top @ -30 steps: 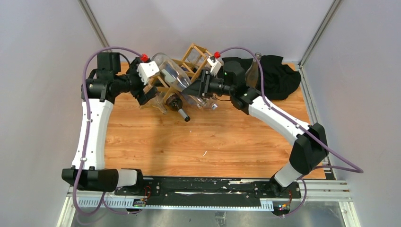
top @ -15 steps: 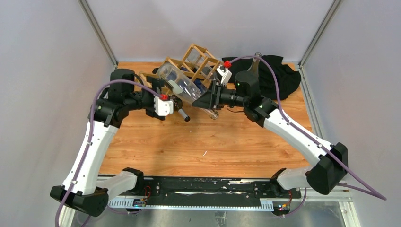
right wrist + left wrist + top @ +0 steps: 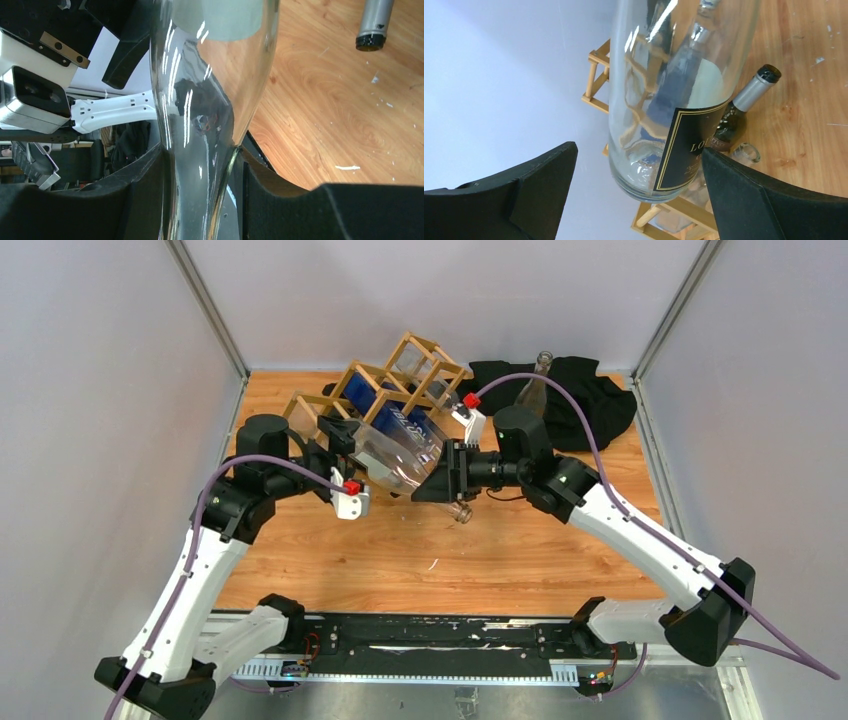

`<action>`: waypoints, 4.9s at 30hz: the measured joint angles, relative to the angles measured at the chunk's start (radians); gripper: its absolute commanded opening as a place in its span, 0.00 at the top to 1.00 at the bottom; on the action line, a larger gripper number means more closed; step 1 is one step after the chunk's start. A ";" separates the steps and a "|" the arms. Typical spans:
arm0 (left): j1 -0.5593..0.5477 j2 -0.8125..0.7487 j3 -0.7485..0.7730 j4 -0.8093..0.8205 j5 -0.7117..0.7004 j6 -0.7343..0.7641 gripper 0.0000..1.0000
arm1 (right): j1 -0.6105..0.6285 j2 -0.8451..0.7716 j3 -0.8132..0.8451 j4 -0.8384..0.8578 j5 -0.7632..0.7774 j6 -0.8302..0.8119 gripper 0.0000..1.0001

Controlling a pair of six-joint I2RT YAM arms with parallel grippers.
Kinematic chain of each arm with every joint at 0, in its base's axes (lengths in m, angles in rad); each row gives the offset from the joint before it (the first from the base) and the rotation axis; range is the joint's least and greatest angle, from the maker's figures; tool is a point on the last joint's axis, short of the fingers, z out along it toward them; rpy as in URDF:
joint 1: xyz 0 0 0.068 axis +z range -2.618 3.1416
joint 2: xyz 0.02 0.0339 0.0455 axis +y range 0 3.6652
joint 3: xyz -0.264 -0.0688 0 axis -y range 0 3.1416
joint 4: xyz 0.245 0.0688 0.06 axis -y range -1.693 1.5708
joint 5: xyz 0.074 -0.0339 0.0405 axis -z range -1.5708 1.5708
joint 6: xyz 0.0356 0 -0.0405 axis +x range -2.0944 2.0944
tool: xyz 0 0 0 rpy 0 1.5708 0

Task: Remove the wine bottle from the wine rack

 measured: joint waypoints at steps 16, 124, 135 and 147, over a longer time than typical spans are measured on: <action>-0.067 -0.018 -0.057 0.021 -0.035 -0.001 0.00 | 0.081 -0.002 0.217 -0.311 0.043 -0.130 1.00; 0.071 0.184 0.294 -0.175 0.019 -1.038 0.00 | 0.109 -0.087 0.299 -0.188 0.610 -0.525 1.00; 0.138 0.227 0.301 -0.199 -0.014 -1.057 0.05 | 0.099 -0.117 0.294 -0.270 0.784 -0.608 1.00; 0.180 0.291 0.287 -0.203 -0.035 -1.039 0.16 | -0.067 -0.134 0.184 -0.272 0.867 -0.631 1.00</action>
